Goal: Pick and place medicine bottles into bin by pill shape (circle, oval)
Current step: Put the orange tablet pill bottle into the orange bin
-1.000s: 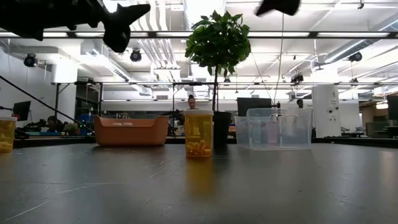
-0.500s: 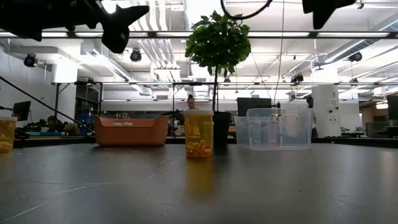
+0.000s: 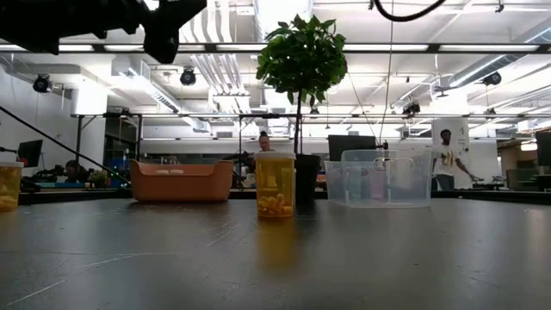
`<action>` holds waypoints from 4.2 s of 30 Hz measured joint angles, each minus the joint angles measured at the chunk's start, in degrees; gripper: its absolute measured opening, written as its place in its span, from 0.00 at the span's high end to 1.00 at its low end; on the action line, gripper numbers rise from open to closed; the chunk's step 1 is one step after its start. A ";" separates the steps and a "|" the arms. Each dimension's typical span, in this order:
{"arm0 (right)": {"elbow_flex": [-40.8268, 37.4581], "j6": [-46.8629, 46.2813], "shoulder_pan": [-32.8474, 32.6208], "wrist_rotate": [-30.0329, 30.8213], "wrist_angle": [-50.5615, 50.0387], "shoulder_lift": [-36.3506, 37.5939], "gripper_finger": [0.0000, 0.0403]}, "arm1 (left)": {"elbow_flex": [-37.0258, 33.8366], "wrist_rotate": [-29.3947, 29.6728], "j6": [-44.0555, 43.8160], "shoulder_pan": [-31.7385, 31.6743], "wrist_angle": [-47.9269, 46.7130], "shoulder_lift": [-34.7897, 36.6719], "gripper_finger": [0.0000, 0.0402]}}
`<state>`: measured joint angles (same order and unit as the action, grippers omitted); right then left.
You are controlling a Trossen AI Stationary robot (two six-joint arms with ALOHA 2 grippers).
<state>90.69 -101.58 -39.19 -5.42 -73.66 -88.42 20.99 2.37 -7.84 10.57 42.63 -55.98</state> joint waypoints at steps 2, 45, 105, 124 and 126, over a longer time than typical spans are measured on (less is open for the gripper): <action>-0.06 -2.32 -1.59 1.05 -0.61 -1.10 0.43 | 0.00 0.00 3.17 0.00 0.66 0.17 0.52; -16.93 4.46 -2.16 10.68 4.31 2.73 0.25 | -0.02 1.44 20.22 0.00 5.38 0.52 0.52; -71.45 120.39 40.36 10.90 112.63 45.59 0.26 | 52.26 11.46 -20.15 4.21 -78.54 -38.15 0.52; -71.45 123.68 40.36 10.91 112.08 47.06 0.26 | 58.25 14.14 -13.40 2.60 -76.07 -49.49 0.22; -71.45 123.70 40.36 10.92 112.04 47.12 0.26 | 58.25 14.14 -12.60 2.27 -75.32 -50.86 0.22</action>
<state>19.25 22.13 1.17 5.49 38.37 -41.30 79.24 16.51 -20.44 12.84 -32.70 -106.84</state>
